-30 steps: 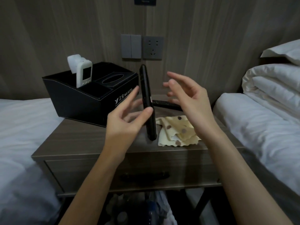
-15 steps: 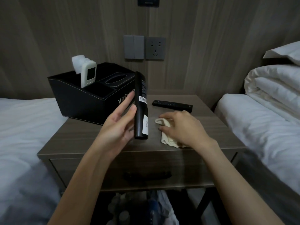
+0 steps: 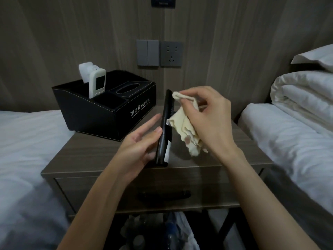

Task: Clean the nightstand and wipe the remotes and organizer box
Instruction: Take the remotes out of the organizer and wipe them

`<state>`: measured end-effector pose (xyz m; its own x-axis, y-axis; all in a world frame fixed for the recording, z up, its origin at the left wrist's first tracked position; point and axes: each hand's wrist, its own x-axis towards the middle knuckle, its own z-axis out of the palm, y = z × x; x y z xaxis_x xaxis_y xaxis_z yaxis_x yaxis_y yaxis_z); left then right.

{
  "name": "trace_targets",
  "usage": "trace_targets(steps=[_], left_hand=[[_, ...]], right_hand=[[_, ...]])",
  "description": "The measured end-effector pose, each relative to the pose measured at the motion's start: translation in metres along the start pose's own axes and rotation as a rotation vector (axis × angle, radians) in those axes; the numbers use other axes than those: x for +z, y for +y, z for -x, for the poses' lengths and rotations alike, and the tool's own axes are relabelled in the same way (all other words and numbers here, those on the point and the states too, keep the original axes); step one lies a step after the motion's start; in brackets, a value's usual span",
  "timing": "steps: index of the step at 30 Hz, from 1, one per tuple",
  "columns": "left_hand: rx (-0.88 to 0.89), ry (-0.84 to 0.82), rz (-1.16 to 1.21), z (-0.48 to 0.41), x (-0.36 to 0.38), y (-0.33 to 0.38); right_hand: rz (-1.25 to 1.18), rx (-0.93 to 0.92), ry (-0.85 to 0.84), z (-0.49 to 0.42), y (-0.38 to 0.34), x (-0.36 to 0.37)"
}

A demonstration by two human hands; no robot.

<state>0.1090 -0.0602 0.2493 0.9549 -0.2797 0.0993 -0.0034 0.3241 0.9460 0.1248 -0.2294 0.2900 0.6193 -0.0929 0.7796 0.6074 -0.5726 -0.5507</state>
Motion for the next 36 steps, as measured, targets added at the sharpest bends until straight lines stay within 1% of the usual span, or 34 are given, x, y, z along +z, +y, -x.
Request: trace_targets(steps=[3,9,13,17,23,32,36], left_hand=[[0.005,-0.036,-0.038,0.001,0.005,-0.003],[0.018,-0.037,-0.039,-0.001,0.005,-0.007],[0.030,-0.014,-0.054,-0.002,0.004,-0.008],[0.040,0.038,-0.007,-0.004,0.005,-0.008],[0.061,0.138,0.084,-0.007,0.007,-0.004],[0.099,0.227,0.213,-0.008,0.002,0.003],[0.108,0.243,0.240,-0.009,-0.003,0.005]], right_hand=[[0.025,-0.012,0.053,0.000,0.000,0.003],[0.074,-0.064,0.099,0.000,0.001,0.004],[0.082,-0.108,-0.005,0.002,0.003,0.006],[0.052,-0.140,-0.087,0.007,0.004,0.012],[-0.058,-0.114,-0.207,0.014,0.001,0.015],[-0.264,-0.010,-0.376,0.017,-0.002,0.012],[-0.242,-0.035,-0.466,0.018,-0.002,0.009]])
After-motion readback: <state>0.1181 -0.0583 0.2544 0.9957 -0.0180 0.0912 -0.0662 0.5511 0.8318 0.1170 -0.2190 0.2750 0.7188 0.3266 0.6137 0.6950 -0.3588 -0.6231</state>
